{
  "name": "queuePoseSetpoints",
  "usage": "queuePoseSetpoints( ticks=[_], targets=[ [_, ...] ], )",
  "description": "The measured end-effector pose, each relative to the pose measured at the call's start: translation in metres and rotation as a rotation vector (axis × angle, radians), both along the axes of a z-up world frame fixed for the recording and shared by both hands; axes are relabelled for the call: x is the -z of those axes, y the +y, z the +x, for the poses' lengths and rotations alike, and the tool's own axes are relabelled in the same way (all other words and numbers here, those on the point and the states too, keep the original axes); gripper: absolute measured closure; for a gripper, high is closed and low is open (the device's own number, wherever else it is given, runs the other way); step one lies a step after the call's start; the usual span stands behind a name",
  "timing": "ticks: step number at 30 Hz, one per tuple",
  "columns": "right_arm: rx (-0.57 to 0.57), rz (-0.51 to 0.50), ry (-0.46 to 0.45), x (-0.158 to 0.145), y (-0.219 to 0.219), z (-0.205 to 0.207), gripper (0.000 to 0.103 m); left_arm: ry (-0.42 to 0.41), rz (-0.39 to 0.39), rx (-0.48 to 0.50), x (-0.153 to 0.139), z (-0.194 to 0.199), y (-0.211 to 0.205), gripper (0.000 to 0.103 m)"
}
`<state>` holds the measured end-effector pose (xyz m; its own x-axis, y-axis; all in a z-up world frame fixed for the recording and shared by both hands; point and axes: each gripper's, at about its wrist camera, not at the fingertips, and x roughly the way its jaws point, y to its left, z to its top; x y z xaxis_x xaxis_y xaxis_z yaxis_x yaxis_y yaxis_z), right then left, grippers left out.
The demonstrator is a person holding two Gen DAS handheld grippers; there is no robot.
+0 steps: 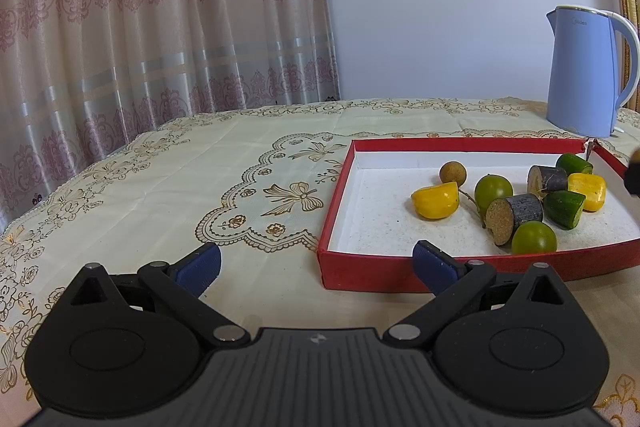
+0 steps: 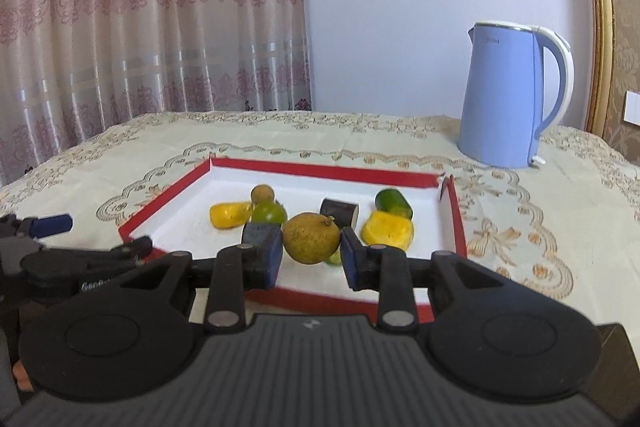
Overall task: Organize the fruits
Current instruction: 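Lower the large yellow-green fruit into the red tray and open the right gripper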
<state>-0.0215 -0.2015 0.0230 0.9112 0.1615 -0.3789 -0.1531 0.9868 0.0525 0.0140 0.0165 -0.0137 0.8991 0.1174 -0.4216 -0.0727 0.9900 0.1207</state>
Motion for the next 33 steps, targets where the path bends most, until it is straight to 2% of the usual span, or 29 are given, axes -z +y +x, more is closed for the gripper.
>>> queuePoseSetpoints(
  ticks=[11, 33],
  targets=[
    [0.016, 0.035, -0.02, -0.015, 0.0, 0.025, 0.074, 0.0, -0.002, 0.0, 0.001, 0.0, 0.0, 0.0],
    [0.021, 0.011, 0.004, -0.009, 0.01, 0.051, 0.074, 0.0, -0.002, 0.0, 0.001, 0.001, 0.001, 0.0]
  ],
)
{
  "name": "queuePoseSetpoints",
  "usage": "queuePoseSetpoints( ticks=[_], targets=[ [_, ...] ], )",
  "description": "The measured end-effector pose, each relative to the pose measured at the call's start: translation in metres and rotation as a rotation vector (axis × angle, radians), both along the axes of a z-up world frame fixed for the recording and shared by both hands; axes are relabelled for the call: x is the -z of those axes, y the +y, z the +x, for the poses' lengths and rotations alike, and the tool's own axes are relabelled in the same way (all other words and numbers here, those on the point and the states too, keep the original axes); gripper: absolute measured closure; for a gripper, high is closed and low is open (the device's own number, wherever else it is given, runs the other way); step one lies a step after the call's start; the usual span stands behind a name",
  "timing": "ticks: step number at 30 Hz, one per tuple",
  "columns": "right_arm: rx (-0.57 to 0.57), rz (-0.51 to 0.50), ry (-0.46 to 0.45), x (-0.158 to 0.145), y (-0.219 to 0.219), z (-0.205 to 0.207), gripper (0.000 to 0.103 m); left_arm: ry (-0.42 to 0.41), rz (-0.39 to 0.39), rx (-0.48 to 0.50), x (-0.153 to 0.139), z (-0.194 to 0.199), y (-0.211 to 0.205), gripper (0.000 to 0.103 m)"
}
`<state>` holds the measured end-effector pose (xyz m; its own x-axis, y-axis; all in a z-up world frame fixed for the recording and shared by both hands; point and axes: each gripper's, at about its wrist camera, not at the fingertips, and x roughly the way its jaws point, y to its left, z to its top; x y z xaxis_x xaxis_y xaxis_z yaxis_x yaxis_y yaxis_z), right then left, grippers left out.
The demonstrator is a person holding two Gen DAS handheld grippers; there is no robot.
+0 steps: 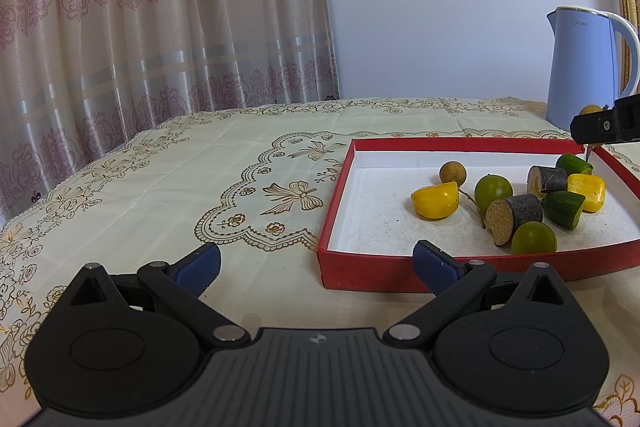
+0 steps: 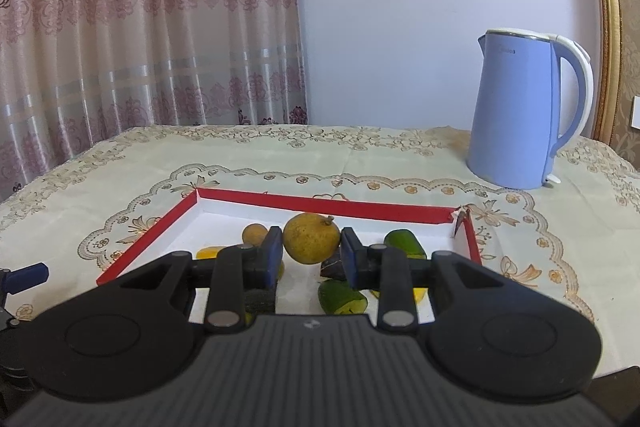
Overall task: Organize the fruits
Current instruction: 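Lower the large yellow-green fruit into the red tray and open the right gripper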
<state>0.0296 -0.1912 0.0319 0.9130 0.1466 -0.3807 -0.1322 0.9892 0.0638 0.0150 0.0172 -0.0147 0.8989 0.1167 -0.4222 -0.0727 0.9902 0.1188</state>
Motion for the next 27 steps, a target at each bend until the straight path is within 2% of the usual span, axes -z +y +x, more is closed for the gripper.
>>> queuePoseSetpoints(
  ticks=[27],
  targets=[
    [0.008, -0.015, 0.033, 0.007, 0.007, 0.022, 0.074, 0.0, 0.0, 0.0, 0.001, 0.001, 0.001, 0.0]
  ],
)
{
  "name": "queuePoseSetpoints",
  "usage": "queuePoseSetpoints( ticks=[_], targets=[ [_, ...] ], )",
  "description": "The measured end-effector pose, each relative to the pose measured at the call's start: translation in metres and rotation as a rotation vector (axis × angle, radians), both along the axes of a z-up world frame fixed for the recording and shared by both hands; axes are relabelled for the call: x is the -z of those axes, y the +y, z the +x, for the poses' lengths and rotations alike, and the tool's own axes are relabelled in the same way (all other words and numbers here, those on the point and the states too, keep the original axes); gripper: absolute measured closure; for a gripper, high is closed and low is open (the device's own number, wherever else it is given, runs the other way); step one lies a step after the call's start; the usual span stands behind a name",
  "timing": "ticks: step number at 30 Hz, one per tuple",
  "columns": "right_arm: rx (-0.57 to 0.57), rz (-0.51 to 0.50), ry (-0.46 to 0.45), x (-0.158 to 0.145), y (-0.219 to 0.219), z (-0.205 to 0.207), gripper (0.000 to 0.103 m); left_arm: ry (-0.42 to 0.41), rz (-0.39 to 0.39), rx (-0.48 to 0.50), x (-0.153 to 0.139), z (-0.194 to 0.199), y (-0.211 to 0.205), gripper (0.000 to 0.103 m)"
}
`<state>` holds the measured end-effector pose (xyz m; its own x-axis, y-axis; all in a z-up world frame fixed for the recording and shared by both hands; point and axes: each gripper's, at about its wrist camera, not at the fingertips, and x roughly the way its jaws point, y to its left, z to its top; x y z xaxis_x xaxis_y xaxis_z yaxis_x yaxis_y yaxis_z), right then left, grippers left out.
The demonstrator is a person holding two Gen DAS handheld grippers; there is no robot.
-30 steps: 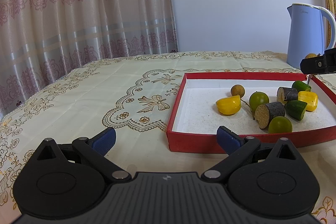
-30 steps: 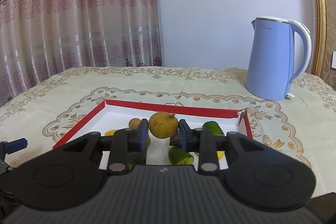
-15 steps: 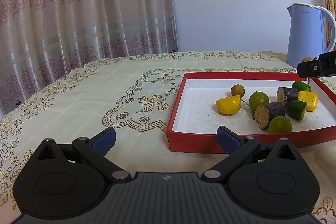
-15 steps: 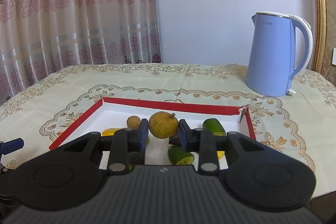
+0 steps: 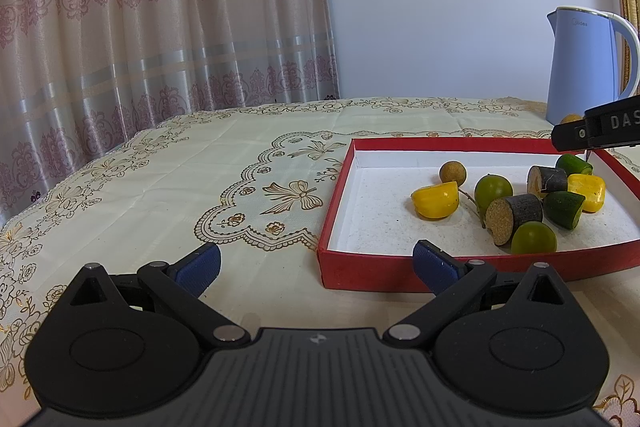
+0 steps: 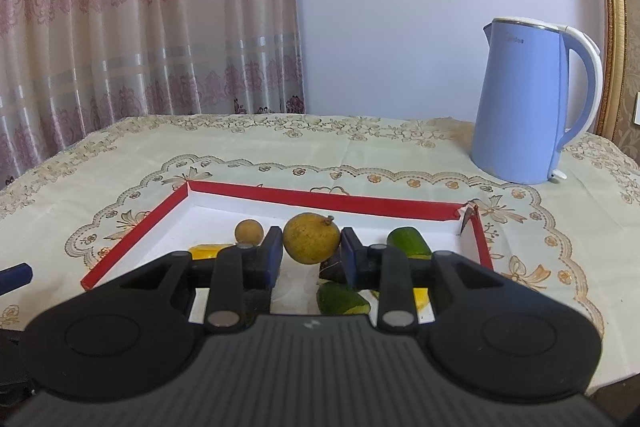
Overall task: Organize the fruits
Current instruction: 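Lower the large yellow-green fruit into the red tray and open the right gripper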
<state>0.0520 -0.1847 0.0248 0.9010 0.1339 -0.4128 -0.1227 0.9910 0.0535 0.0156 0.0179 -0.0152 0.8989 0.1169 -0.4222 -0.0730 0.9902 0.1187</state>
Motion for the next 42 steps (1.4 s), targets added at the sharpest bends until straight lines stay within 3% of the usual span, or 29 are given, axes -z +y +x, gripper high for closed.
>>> queuePoseSetpoints(
  ticks=[42],
  targets=[
    [0.039, -0.023, 0.086, 0.021, 0.002, 0.034, 0.074, 0.012, -0.018, 0.002, 0.004, 0.0, 0.0, 0.0]
  ],
)
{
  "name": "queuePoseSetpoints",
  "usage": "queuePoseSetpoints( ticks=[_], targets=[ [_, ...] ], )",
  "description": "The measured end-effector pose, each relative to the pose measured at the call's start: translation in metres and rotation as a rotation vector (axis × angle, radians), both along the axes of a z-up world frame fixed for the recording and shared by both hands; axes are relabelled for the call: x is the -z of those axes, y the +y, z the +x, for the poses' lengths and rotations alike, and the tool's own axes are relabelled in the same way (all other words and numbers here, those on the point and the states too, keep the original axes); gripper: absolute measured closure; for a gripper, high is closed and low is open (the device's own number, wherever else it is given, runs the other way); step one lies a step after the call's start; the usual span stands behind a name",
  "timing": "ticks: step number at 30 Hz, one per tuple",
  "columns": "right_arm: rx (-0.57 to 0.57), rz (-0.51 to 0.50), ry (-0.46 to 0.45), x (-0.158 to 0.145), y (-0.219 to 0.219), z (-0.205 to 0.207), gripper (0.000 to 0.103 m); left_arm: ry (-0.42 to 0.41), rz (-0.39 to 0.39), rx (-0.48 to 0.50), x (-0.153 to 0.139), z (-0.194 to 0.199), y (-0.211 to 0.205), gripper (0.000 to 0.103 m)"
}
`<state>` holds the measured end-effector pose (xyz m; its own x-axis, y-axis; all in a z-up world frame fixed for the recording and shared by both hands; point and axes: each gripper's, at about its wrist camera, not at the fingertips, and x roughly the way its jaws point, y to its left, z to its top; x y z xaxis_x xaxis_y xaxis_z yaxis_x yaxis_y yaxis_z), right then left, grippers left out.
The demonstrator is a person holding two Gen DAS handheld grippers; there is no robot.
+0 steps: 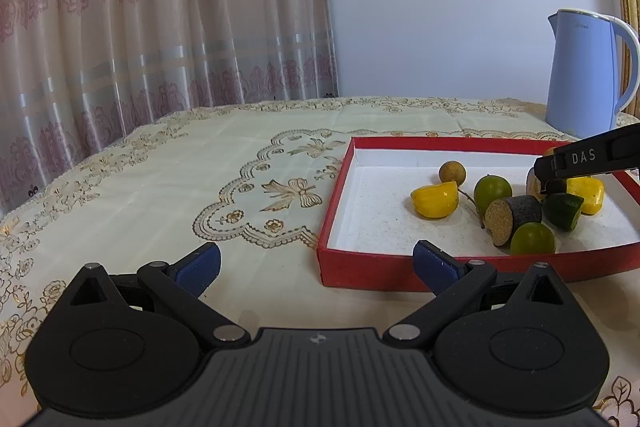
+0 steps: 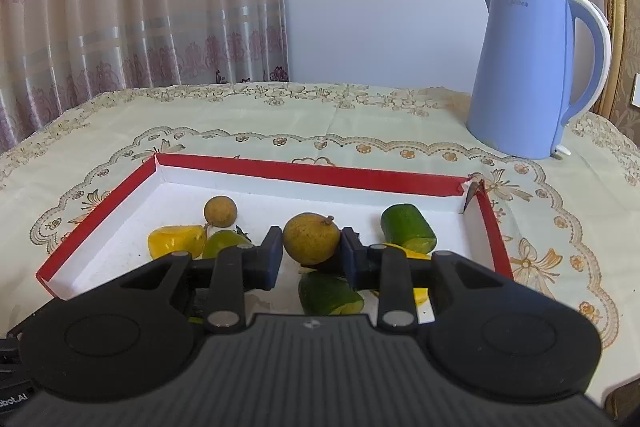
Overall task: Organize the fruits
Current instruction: 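Lower the large yellow-green fruit into the red tray and open the right gripper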
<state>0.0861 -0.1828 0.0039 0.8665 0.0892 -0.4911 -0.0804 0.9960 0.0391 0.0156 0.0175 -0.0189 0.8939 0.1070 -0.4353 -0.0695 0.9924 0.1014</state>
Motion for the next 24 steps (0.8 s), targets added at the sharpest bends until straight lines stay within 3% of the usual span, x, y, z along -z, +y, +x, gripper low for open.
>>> queuePoseSetpoints(
  ticks=[24],
  targets=[
    [0.015, -0.005, 0.014, 0.001, 0.0043, 0.0074, 0.074, 0.02, -0.046, 0.014, -0.0007, 0.0015, 0.0048, 0.0]
  ],
)
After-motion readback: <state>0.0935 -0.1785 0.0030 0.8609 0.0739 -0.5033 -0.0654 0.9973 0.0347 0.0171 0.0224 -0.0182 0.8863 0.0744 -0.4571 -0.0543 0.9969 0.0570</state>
